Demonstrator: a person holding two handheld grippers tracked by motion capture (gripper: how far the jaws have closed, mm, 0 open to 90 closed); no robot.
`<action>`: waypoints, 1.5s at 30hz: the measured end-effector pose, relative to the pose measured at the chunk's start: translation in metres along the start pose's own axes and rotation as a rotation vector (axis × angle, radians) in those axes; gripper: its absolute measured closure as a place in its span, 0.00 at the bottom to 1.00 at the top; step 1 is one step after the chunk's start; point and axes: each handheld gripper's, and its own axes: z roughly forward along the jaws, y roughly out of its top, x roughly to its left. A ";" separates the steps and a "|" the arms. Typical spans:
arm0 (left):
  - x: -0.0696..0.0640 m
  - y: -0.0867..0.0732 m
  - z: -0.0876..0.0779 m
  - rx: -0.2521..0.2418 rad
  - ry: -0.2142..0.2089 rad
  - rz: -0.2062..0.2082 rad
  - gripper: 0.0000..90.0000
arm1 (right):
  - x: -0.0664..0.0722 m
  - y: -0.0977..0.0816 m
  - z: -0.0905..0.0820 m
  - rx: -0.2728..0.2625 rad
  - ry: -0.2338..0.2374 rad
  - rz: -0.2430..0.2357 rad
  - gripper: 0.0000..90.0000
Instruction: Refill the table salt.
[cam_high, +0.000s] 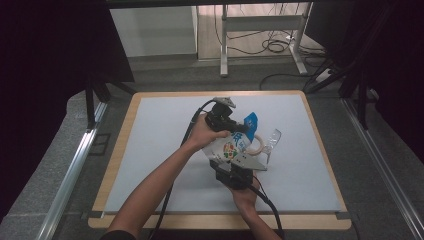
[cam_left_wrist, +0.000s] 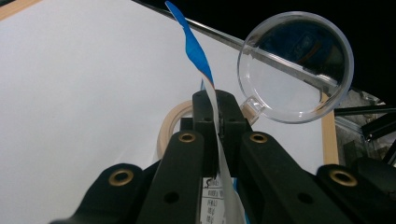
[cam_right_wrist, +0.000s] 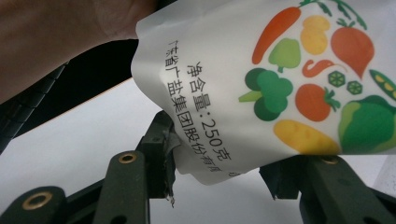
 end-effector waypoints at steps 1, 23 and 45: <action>0.001 0.000 0.000 0.005 0.001 0.006 0.99 | 0.000 0.000 0.000 0.000 0.000 0.000 0.58; 0.002 0.001 0.002 0.001 -0.011 0.011 0.99 | 0.000 0.004 -0.003 -0.014 0.030 0.035 0.59; 0.001 0.001 0.004 0.008 -0.006 0.010 0.99 | 0.003 0.005 -0.002 -0.005 0.009 0.056 0.58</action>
